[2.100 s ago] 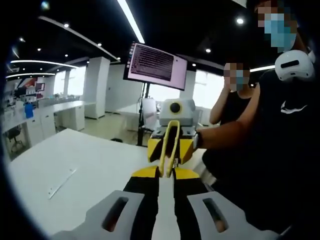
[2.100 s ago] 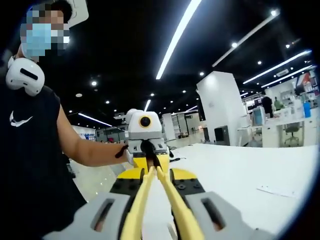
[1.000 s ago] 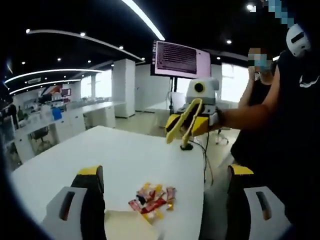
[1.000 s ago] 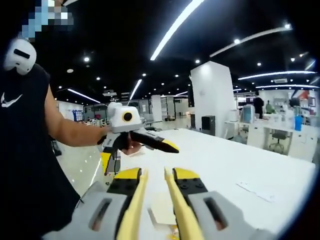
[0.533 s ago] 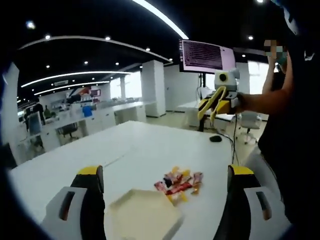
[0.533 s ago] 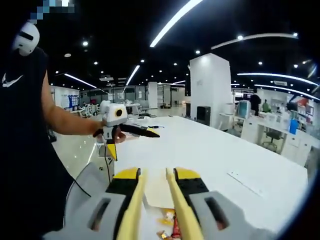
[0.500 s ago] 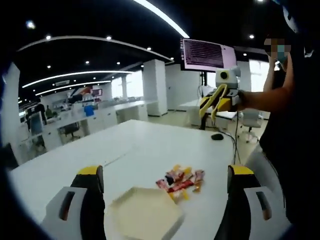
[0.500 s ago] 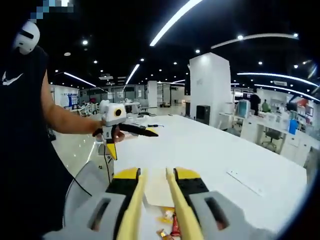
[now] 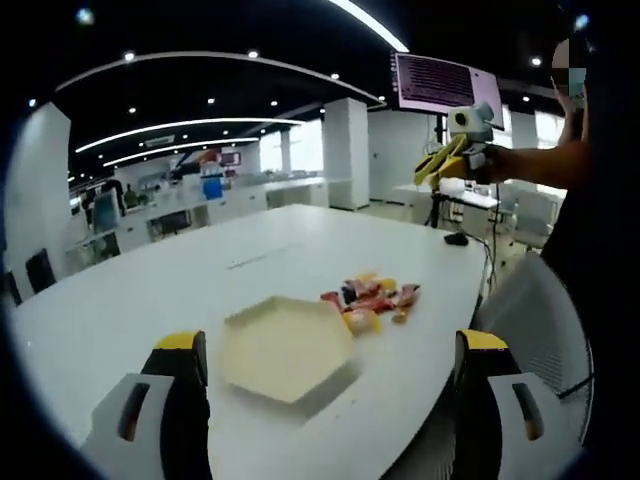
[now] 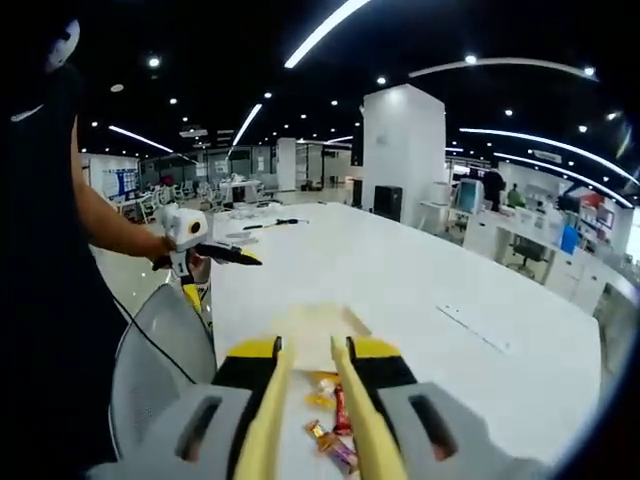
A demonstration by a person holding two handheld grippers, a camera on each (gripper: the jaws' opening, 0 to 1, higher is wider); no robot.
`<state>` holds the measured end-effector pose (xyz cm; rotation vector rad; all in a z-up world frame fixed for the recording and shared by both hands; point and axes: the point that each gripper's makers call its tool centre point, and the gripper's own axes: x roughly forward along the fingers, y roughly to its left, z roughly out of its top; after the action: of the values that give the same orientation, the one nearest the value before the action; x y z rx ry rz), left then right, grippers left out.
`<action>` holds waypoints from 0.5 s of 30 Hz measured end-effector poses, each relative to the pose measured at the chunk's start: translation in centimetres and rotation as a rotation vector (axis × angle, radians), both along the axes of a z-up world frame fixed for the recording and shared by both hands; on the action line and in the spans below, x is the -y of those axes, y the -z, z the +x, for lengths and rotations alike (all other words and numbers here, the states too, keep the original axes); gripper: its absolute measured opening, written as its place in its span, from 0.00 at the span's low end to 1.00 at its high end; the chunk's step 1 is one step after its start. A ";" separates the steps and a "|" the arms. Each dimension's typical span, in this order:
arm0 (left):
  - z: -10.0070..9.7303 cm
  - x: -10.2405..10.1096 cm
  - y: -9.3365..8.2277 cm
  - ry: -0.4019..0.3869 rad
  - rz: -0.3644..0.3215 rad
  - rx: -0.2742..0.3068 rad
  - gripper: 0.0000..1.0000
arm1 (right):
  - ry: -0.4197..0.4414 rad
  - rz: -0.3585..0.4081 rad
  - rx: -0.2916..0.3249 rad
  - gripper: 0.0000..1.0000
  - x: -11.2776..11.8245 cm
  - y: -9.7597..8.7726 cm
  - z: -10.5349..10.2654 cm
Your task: Place the target food into the container with the food tongs after gripping and lifting it, then release it inside without dropping or visibly crushing the food.
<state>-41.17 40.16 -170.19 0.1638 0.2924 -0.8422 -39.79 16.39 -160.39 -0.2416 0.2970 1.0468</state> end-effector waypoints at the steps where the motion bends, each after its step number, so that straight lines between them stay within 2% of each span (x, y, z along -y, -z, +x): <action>1: -0.2 0.0 0.6 -0.008 0.021 0.001 1.00 | 0.005 -0.001 -0.007 0.26 0.2 0.1 -0.1; 4: -0.4 0.5 1.5 -0.004 0.023 -0.004 1.00 | 0.027 -0.011 -0.015 0.26 0.6 0.4 -0.1; 6: -0.6 1.3 1.5 0.016 0.023 0.024 1.00 | 0.055 -0.007 -0.029 0.26 1.1 0.7 0.2; 9: -1.2 2.1 2.5 0.044 0.032 -0.011 1.00 | 0.082 -0.017 -0.040 0.26 1.4 1.4 0.4; 15: -1.7 2.7 3.8 0.060 0.059 -0.020 1.00 | 0.093 -0.042 -0.041 0.26 1.5 2.6 0.3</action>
<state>-42.84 37.46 -173.99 0.2207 0.3325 -0.8955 -39.49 14.88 -162.99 -0.2418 0.3646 0.9554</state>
